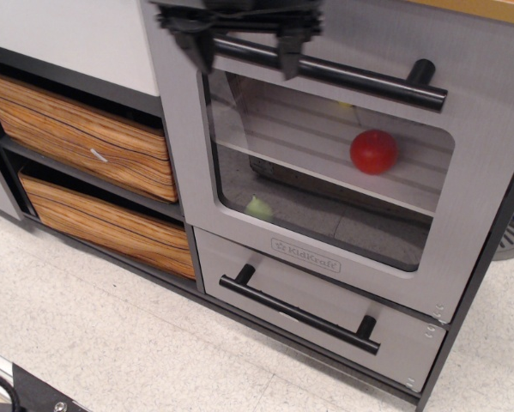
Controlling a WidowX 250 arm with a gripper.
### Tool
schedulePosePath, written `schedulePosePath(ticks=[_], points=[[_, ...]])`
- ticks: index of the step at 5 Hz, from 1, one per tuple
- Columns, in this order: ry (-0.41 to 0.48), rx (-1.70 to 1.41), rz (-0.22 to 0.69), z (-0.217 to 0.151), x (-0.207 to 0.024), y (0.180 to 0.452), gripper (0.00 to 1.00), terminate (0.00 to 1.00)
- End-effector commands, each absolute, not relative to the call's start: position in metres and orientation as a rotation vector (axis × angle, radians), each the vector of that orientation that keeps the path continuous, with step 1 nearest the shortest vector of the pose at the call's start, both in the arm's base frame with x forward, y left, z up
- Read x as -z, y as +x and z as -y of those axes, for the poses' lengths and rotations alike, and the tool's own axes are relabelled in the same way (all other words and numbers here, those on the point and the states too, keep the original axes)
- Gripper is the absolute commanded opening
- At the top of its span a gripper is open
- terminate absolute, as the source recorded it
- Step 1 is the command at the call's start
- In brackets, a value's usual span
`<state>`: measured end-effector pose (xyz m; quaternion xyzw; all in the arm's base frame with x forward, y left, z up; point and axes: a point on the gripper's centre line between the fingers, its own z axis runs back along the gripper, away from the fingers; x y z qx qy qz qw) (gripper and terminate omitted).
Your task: Open oven
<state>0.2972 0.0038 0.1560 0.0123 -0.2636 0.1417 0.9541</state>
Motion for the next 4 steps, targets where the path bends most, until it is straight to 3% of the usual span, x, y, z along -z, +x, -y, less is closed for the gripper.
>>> schedulePosePath(ticks=[1,2,4], points=[[0.033,-0.226,0.716,0.011,-0.172,0.317,1.00,0.00],[0.045,-0.188,0.774,0.015,-0.170,0.326,1.00,0.00],[0.031,-0.172,0.767,0.017,-0.170,0.341,1.00,0.00]])
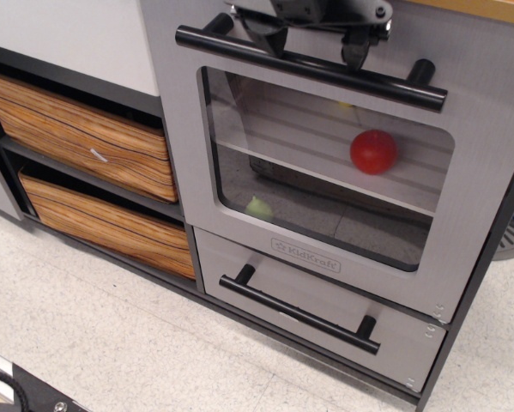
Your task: Open oven
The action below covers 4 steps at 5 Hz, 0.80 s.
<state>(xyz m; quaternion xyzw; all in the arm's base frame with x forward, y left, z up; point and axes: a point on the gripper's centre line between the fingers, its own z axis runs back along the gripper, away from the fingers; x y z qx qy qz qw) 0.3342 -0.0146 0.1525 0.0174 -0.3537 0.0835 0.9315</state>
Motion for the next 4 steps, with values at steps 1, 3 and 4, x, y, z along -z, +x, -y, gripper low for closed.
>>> schedulePosePath(ticks=[1,3,4], points=[[0.055,-0.160,0.728,0.014,-0.157,0.346,1.00,0.00],[0.072,-0.144,0.619,0.007,-0.144,0.329,1.00,0.00],[0.058,-0.119,0.612,0.008,-0.147,0.316,1.00,0.00]])
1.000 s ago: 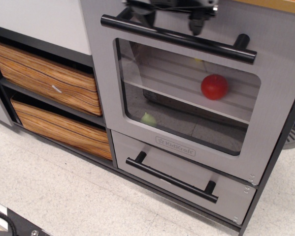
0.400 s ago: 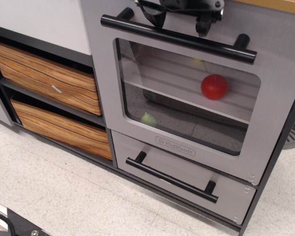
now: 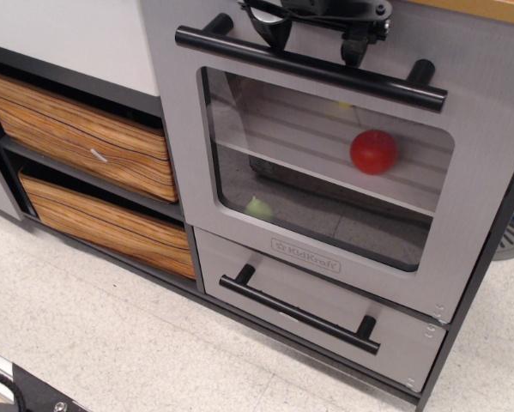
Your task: Open oven
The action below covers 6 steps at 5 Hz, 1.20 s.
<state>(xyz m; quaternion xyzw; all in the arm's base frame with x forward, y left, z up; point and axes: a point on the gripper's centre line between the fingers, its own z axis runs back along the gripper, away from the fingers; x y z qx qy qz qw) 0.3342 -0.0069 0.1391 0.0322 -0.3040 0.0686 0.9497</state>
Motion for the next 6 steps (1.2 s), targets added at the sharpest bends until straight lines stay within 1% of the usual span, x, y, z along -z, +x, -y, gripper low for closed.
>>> schedulePosePath(ticks=[1,2,3,4,5,6], points=[[0.039,-0.126,0.614,0.004,-0.154,0.306,1.00,0.00],[0.034,-0.156,0.601,0.001,-0.168,0.301,1.00,0.00],[0.026,-0.165,0.576,-0.006,-0.199,0.288,1.00,0.00],[0.032,-0.159,0.508,-0.016,-0.211,0.258,1.00,0.00],[0.111,-0.145,0.380,-0.029,-0.177,0.229,1.00,0.00],[0.154,-0.169,0.311,-0.052,-0.143,0.207,1.00,0.00]])
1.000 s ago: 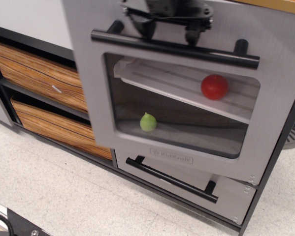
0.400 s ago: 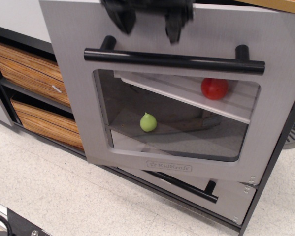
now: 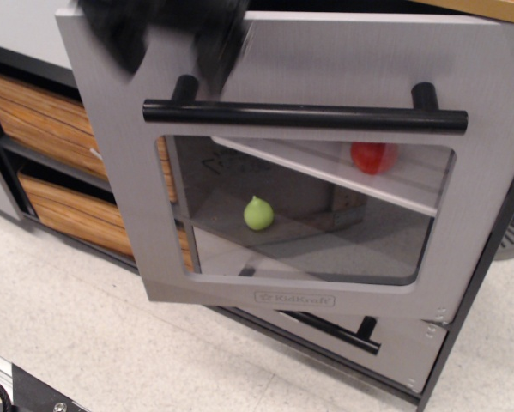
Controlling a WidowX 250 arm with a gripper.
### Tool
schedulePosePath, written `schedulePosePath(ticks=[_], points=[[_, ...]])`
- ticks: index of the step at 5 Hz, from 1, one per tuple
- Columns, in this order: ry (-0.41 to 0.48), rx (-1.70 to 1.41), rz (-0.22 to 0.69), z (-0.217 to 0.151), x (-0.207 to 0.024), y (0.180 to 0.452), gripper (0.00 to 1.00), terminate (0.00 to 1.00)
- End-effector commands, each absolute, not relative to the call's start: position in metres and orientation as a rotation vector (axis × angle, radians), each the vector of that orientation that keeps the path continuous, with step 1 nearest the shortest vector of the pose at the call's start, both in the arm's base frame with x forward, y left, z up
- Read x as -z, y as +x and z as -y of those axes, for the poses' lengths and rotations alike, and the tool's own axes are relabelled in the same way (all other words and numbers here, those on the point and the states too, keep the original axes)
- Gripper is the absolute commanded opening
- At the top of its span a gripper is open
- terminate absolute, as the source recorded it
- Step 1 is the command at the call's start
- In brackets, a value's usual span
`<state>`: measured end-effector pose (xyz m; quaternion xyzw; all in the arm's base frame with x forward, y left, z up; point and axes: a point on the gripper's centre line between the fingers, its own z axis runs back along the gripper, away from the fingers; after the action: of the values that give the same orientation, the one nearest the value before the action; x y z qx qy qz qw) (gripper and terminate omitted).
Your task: Open oven
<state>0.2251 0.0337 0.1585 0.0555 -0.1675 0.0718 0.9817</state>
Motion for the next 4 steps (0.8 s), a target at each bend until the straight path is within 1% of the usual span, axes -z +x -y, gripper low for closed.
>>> schedulePosePath(ticks=[1,2,3,4], points=[[0.149,-0.204,0.227,-0.079,-0.117,0.190,1.00,0.00],[0.173,-0.200,0.174,-0.114,-0.101,0.175,1.00,0.00],[0.189,-0.289,0.160,-0.147,-0.096,0.176,1.00,0.00],[0.218,-0.378,0.202,-0.171,-0.104,0.192,1.00,0.00]])
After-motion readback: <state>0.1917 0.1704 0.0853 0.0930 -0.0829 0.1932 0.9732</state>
